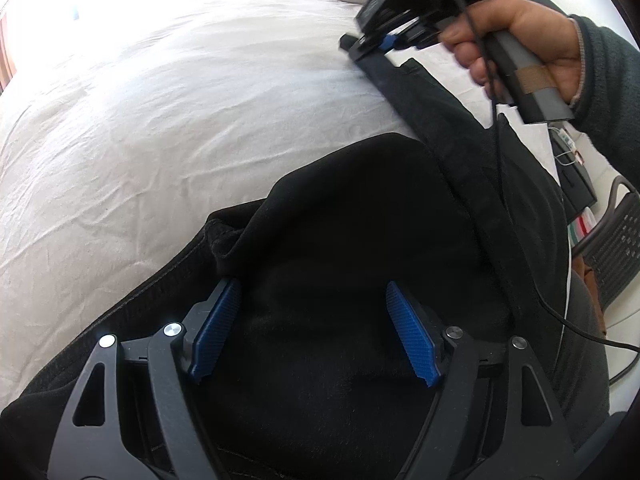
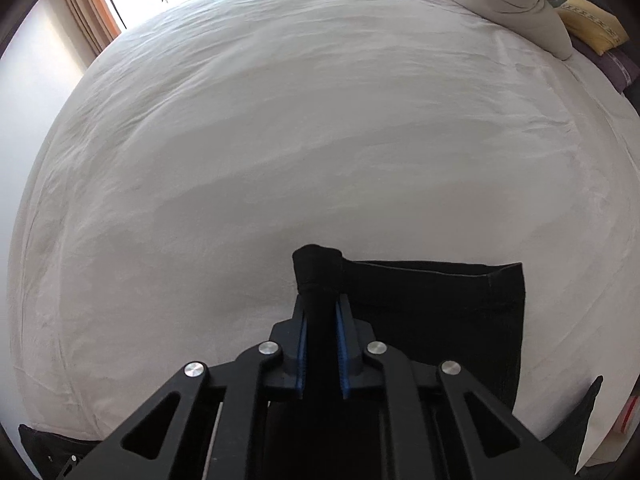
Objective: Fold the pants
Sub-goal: 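Grasp the jeans' leg hems with the right gripper and lift them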
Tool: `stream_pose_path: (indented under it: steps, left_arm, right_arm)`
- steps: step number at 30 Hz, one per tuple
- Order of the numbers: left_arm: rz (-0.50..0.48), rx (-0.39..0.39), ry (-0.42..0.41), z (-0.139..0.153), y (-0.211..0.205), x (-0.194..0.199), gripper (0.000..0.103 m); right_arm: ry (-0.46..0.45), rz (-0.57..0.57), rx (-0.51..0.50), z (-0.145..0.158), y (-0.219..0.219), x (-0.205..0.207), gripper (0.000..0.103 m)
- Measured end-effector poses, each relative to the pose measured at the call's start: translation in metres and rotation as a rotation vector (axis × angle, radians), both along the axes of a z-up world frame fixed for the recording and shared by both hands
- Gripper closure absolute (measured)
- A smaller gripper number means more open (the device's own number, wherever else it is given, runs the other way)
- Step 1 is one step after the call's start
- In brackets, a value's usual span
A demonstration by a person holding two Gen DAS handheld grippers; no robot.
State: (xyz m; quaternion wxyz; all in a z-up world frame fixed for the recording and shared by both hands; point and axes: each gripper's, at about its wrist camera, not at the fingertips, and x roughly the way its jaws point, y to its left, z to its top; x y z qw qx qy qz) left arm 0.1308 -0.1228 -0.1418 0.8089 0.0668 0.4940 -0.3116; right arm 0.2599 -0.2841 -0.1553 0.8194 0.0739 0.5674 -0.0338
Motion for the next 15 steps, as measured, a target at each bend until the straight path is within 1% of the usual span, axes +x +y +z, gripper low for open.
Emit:
stream_pose_path:
  steps: [4,7,9,11,13,15]
  left_arm:
    - [0.002,0.013,-0.008,-0.001,-0.003,-0.001,0.028]
    - [0.003,0.020,-0.013,-0.002,-0.004,-0.003,0.028]
    - [0.005,0.026,-0.016,-0.002,-0.005,-0.003,0.028]
    - [0.008,0.030,-0.021,-0.002,-0.006,-0.005,0.028]
    - [0.010,0.034,-0.025,-0.003,-0.008,-0.005,0.028]
    - [0.012,0.044,-0.032,-0.004,-0.010,-0.007,0.028]
  right_arm:
    - [-0.089,-0.034,0.051,0.027,-0.021,-0.016,0.091]
    - [-0.194,-0.076,0.120,0.055,-0.045,-0.043,0.091]
    - [-0.274,-0.112,0.153,0.074,-0.067,-0.071,0.091]
    - [-0.322,-0.156,0.175,0.086,-0.090,-0.098,0.091]
    - [-0.366,-0.213,0.215,0.092,-0.116,-0.124,0.091]
    - [-0.407,-0.279,0.264,0.092,-0.145,-0.157,0.091]
